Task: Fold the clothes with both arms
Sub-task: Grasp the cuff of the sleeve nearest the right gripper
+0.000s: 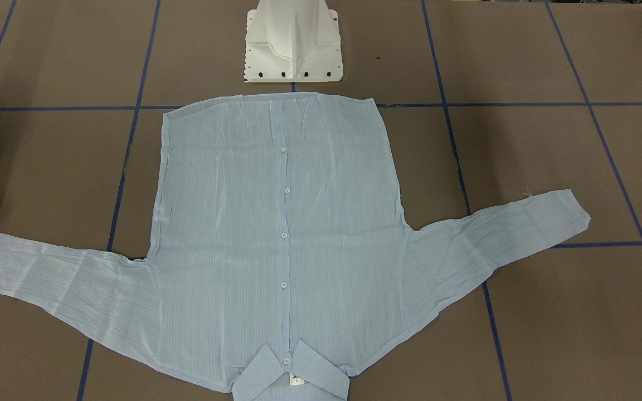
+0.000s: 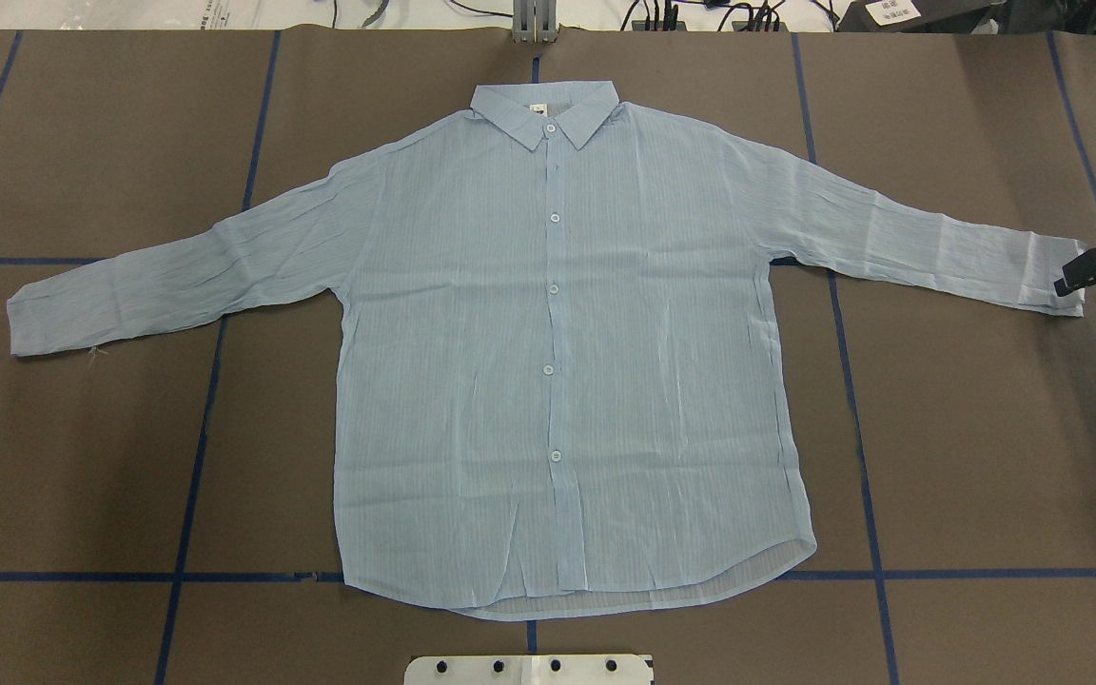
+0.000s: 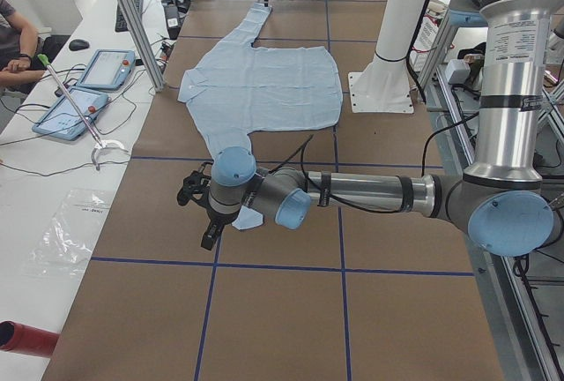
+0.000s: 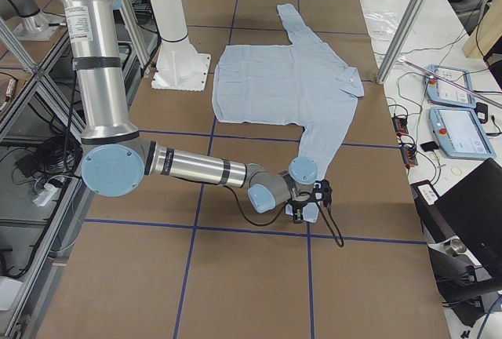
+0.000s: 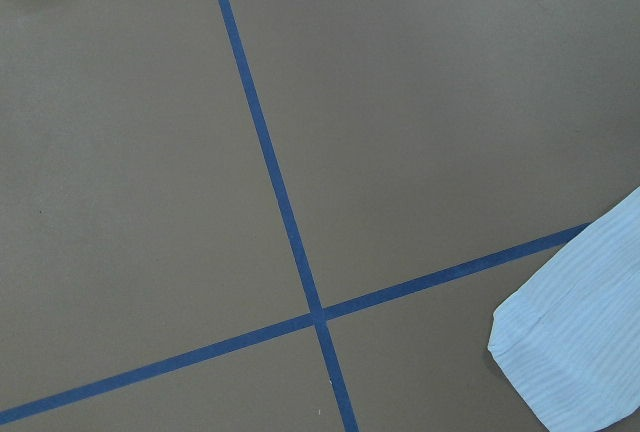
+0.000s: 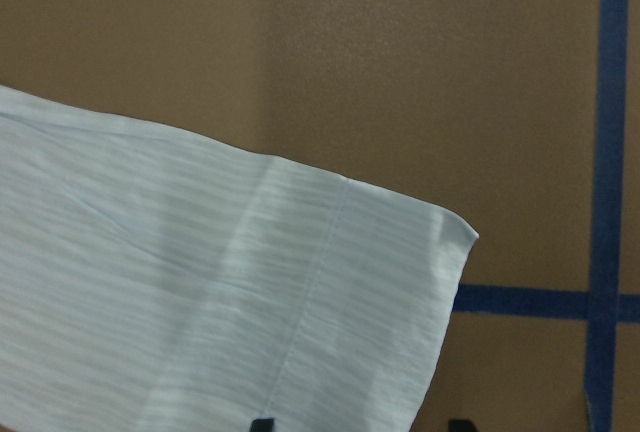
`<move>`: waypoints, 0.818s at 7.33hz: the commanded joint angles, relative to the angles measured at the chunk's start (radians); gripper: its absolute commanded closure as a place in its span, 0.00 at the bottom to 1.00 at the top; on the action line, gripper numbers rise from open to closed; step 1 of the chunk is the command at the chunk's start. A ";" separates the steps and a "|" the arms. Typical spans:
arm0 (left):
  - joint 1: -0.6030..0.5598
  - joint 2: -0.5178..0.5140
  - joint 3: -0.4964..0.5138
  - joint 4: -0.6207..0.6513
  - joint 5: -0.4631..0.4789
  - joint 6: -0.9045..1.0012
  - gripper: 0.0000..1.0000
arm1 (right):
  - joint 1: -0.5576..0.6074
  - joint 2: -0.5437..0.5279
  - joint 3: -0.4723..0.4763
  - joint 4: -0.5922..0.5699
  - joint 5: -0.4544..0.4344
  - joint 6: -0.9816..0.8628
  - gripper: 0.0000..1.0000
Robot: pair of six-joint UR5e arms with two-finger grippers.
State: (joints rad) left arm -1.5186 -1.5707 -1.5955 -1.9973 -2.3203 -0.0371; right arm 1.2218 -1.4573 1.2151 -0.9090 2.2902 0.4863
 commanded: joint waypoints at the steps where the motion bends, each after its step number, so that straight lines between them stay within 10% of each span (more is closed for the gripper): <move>1: 0.000 -0.003 -0.001 0.000 0.001 0.000 0.01 | -0.019 0.000 -0.002 -0.002 -0.001 0.002 0.35; 6: 0.000 -0.005 -0.001 0.002 0.001 -0.001 0.01 | -0.019 0.000 0.000 -0.008 0.002 0.003 0.54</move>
State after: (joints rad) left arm -1.5186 -1.5751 -1.5970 -1.9958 -2.3194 -0.0383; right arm 1.2028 -1.4586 1.2115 -0.9153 2.2900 0.4875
